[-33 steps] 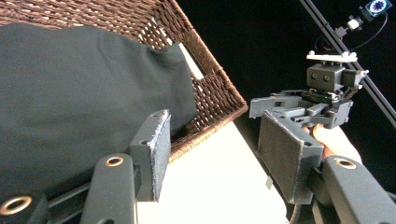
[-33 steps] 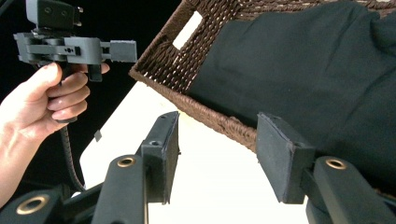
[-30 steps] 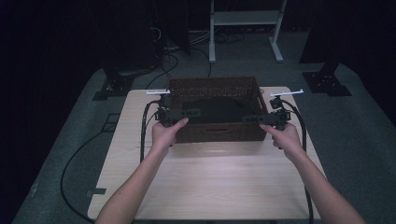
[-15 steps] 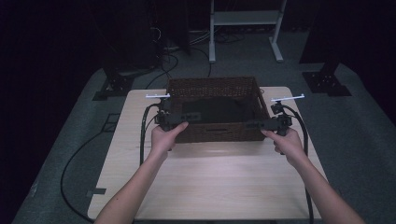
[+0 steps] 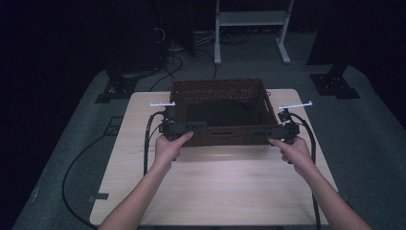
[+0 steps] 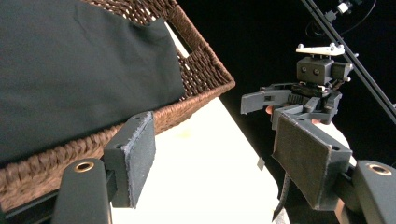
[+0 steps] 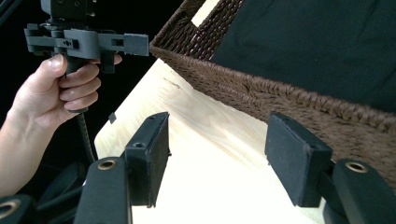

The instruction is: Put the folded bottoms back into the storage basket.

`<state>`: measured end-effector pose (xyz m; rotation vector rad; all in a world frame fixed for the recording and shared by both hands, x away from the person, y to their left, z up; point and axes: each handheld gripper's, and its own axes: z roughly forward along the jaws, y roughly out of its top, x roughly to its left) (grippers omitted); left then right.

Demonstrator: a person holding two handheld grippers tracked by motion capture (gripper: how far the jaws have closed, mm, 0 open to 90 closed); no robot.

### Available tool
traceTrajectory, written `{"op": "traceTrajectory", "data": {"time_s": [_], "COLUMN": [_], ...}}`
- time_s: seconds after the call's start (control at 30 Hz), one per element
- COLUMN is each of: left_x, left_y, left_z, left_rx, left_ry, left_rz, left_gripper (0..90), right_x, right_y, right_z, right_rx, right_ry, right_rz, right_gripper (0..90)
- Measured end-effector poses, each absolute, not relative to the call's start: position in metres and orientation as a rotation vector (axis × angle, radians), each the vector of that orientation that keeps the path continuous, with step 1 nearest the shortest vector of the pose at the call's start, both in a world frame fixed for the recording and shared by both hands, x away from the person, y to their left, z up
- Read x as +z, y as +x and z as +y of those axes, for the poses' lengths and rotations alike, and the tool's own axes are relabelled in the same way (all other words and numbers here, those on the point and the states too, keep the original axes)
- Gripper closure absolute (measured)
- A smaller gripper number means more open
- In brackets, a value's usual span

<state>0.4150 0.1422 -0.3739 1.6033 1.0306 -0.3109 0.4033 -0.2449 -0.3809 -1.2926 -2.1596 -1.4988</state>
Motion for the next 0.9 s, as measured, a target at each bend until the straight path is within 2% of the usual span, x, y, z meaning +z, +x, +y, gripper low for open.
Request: {"op": "traceTrajectory", "data": {"time_s": [0.9], "left_x": [-0.389], "left_y": [0.391], "left_z": [0.149], "left_rx": [-0.33], "left_ry": [1.605], "left_rz": [1.016], "left_gripper": [18.8], "right_x": [-0.403], "right_y": [0.381], "right_z": [-0.249], "right_rx": [-1.492], "right_ry": [-1.264], "right_rz": [-2.145], "right_gripper": [29.7]}}
